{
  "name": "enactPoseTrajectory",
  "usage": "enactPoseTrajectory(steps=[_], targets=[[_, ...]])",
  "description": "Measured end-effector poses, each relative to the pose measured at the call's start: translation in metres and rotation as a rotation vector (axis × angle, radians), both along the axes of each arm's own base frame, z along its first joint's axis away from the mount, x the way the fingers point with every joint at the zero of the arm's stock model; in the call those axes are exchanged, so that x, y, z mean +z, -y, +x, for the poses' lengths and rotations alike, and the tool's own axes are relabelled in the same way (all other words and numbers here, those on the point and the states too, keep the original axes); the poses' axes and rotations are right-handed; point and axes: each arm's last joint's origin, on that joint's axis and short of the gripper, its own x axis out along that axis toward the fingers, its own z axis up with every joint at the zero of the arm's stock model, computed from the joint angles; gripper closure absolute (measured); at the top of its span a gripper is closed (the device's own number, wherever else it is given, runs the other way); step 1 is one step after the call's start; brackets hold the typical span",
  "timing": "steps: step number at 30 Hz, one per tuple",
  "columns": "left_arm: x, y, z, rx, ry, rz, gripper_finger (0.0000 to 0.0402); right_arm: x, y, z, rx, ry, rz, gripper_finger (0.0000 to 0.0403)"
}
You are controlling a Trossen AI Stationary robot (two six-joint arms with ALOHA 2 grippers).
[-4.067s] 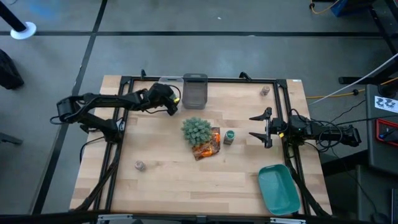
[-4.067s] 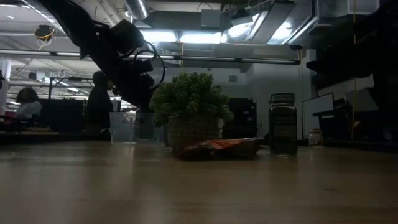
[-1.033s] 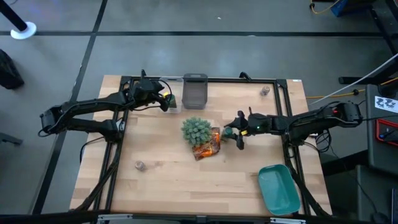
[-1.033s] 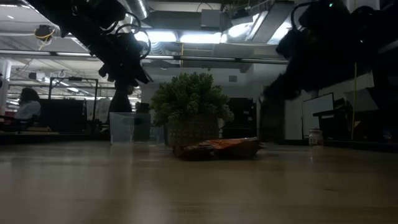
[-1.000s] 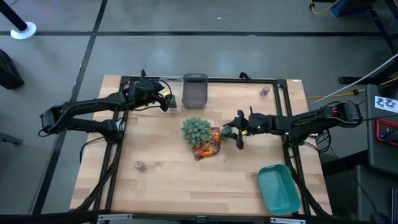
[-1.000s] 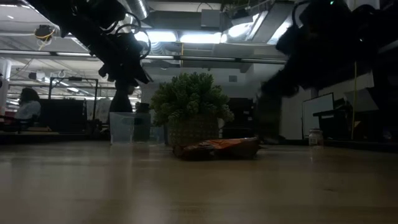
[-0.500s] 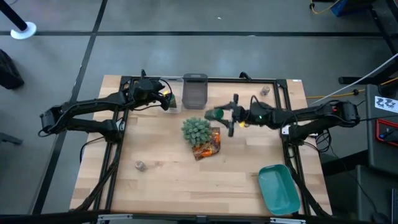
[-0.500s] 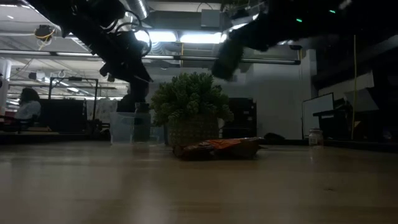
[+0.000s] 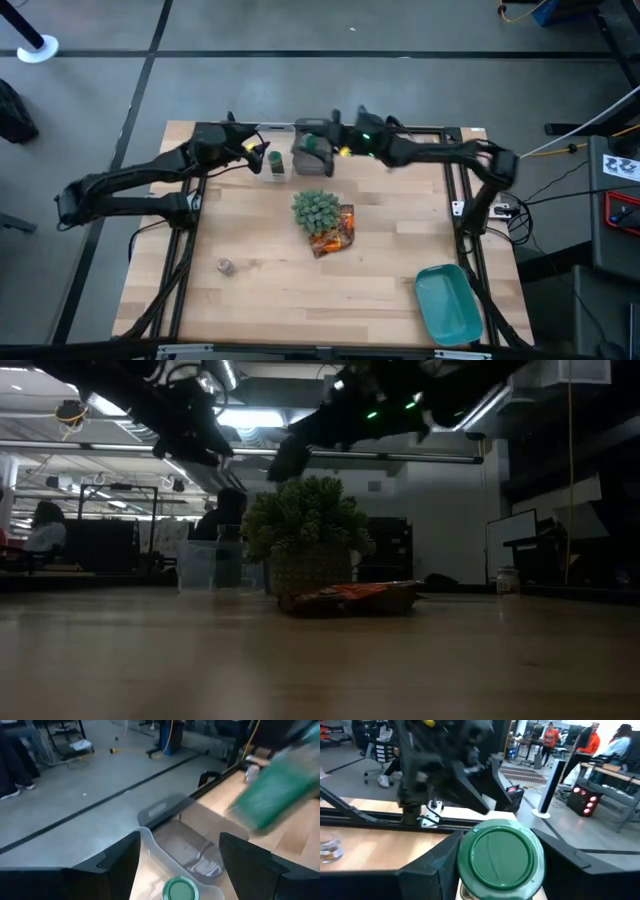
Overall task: Sort spices by type
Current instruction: Put the green bottled seasoning into the transparent bin
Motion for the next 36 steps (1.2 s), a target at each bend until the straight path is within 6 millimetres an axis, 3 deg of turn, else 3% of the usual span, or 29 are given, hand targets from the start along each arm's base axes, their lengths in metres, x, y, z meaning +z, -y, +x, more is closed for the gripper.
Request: enactPoseTrajectory(steps=[6, 13, 19, 25, 36], targets=[[0.010, 0.005, -0.010, -0.005, 0.040, 0.039, 0.0147, -0.014, 0.040, 0.052, -0.004, -0.079, 0.036, 0.0191], [0.012, 0.006, -0.012, -0.008, 0.041, 0.052, 0.0147, -0.034, 0.079, 0.082, -0.052, -0.124, 0.060, 0.0191], [0.007, 0.007, -0.013, -0.008, -0.003, 0.026, 0.0147, -0.051, 0.090, 0.085, -0.077, -0.176, 0.086, 0.0190], [0.004, 0.007, -0.014, -0.006, -0.023, 0.006, 0.0147, -0.048, 0.089, 0.086, -0.071, -0.164, 0.112, 0.0190], [0.004, 0.007, -0.014, -0.005, -0.021, 0.004, 0.0147, -0.062, 0.087, 0.081, -0.108, -0.298, 0.250, 0.0190]])
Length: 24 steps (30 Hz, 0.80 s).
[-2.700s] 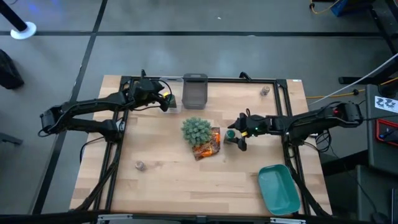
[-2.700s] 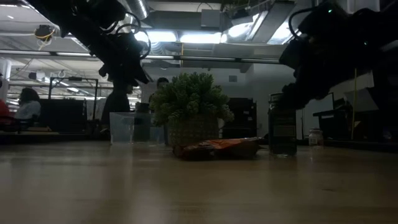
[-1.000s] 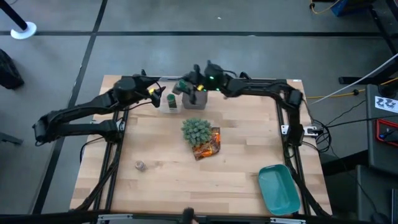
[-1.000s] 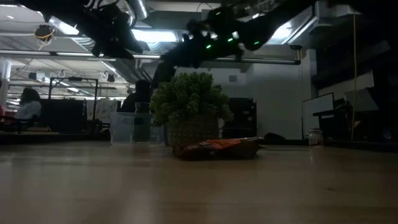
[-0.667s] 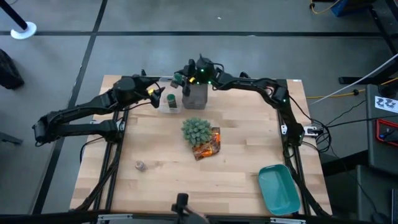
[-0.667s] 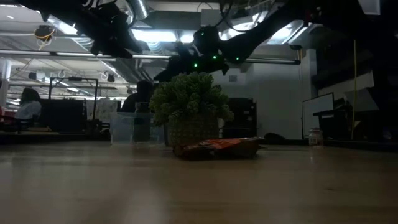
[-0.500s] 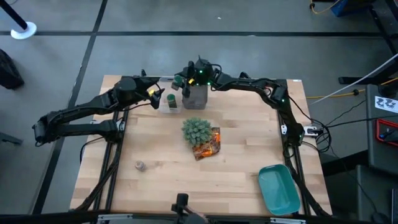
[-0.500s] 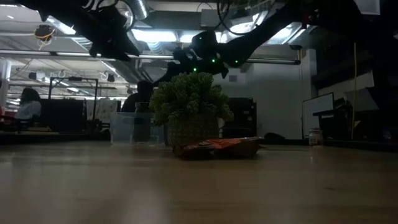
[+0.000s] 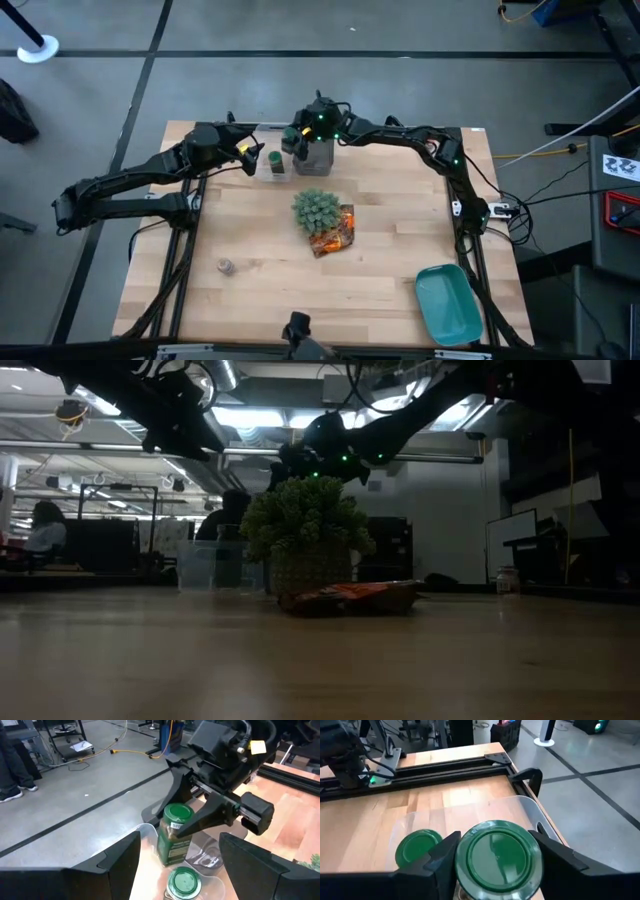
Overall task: Sort spices by type
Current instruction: Put the green bottled seasoning into the transparent bin
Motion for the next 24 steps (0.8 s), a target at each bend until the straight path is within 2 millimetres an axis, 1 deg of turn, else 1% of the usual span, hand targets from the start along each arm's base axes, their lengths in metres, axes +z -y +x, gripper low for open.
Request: enactPoseTrajectory(steps=[8, 12, 18, 24], targets=[[0.000, 0.000, 0.000, 0.000, 0.000, 0.000, 0.0147, -0.001, 0.000, 0.000, -0.007, -0.006, 0.029, 0.0189], [0.000, 0.000, 0.000, 0.002, 0.005, -0.004, 0.0147, -0.007, -0.002, 0.003, 0.023, 0.004, 0.061, 0.0189], [0.000, 0.000, 0.000, 0.003, 0.009, -0.011, 0.0147, -0.013, -0.002, 0.009, 0.025, 0.040, 0.054, 0.0189], [0.000, 0.001, 0.001, -0.004, 0.008, -0.011, 0.0147, -0.009, -0.001, 0.011, 0.016, 0.072, 0.064, 0.0189]])
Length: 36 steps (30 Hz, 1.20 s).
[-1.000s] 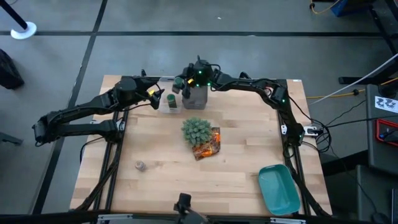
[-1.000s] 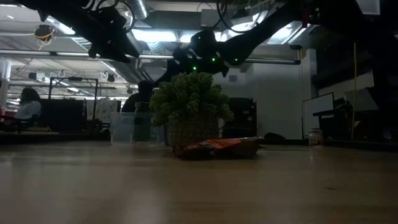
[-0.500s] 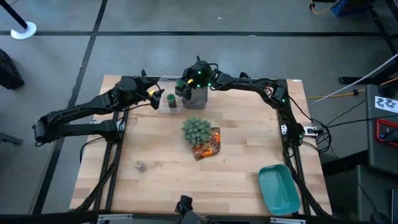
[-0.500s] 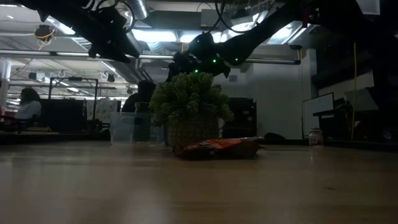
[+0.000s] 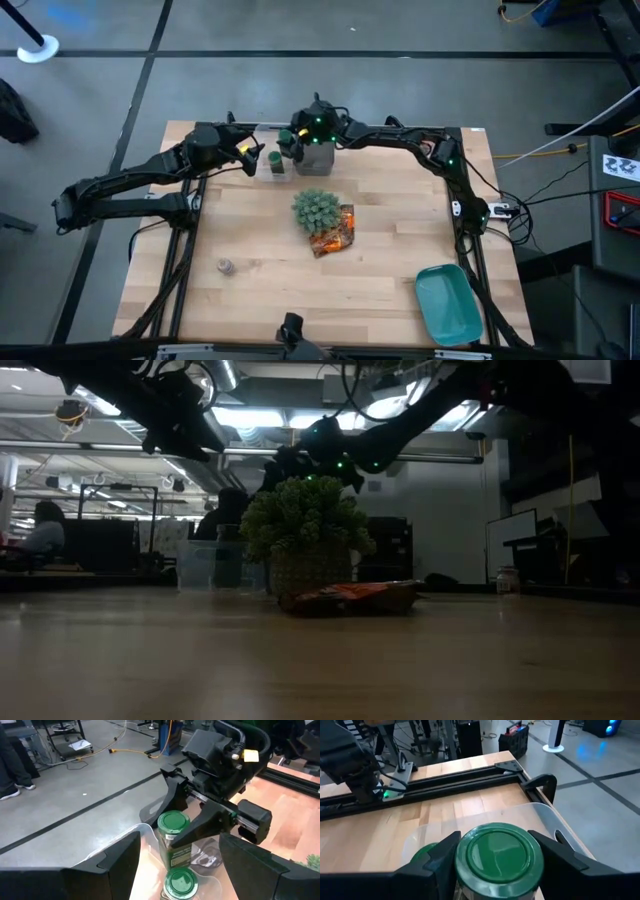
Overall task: Sort spices by type
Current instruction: Put the green bottled seasoning into the transparent bin
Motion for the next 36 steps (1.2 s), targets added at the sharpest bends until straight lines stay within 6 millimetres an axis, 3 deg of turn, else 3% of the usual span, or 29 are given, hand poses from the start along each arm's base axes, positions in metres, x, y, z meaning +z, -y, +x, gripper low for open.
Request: enactPoseTrajectory(steps=[21, 36], targets=[[-0.003, 0.001, -0.001, -0.002, -0.023, -0.012, 0.0147, 0.009, -0.016, 0.011, -0.005, 0.031, -0.041, 0.0189], [-0.005, 0.001, -0.002, -0.001, -0.048, -0.025, 0.0147, -0.032, -0.030, 0.024, -0.030, -0.051, 0.083, 0.0189]])
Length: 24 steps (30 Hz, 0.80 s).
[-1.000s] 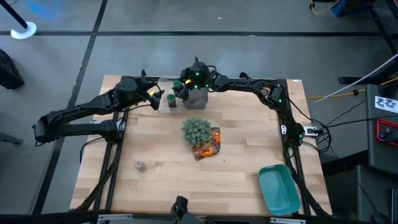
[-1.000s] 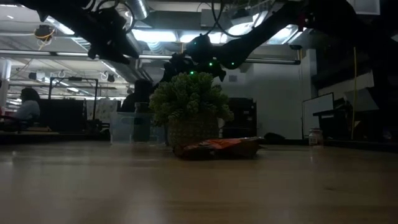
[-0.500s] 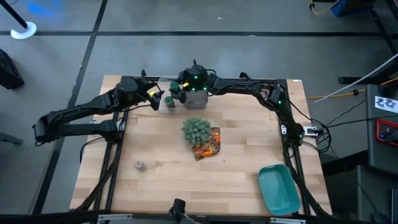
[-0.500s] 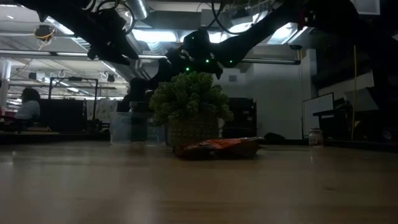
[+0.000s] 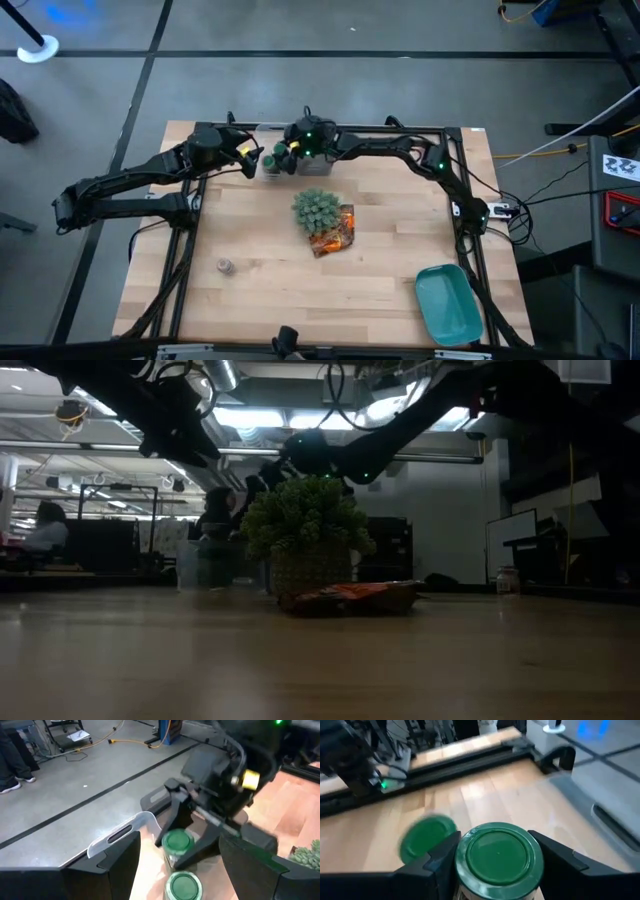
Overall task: Sort spices by type
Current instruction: Put the green bottled seasoning into the transparent bin
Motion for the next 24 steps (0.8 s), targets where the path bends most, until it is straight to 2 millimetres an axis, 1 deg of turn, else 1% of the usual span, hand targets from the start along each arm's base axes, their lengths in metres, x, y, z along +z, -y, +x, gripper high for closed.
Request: enactPoseTrajectory(steps=[2, 7, 15, 20, 24], targets=[[0.000, 0.000, 0.000, 0.000, 0.000, 0.000, 0.0147, -0.004, -0.002, 0.001, -0.018, -0.012, -0.007, 0.0189], [0.000, 0.000, 0.000, 0.000, 0.000, 0.000, 0.0147, -0.002, -0.003, 0.002, -0.033, -0.010, -0.049, 0.0186], [0.001, 0.002, 0.002, -0.037, -0.025, 0.039, 0.0147, -0.002, -0.003, 0.002, -0.040, -0.015, -0.043, 0.0158], [0.002, 0.014, 0.004, -0.169, -0.021, 0.031, 0.0147, -0.002, -0.003, 0.002, -0.036, -0.015, -0.040, 0.0144], [-0.001, 0.032, 0.002, -0.334, -0.040, -0.042, 0.0147, -0.002, -0.003, 0.002, -0.036, -0.015, -0.040, 0.0138]])
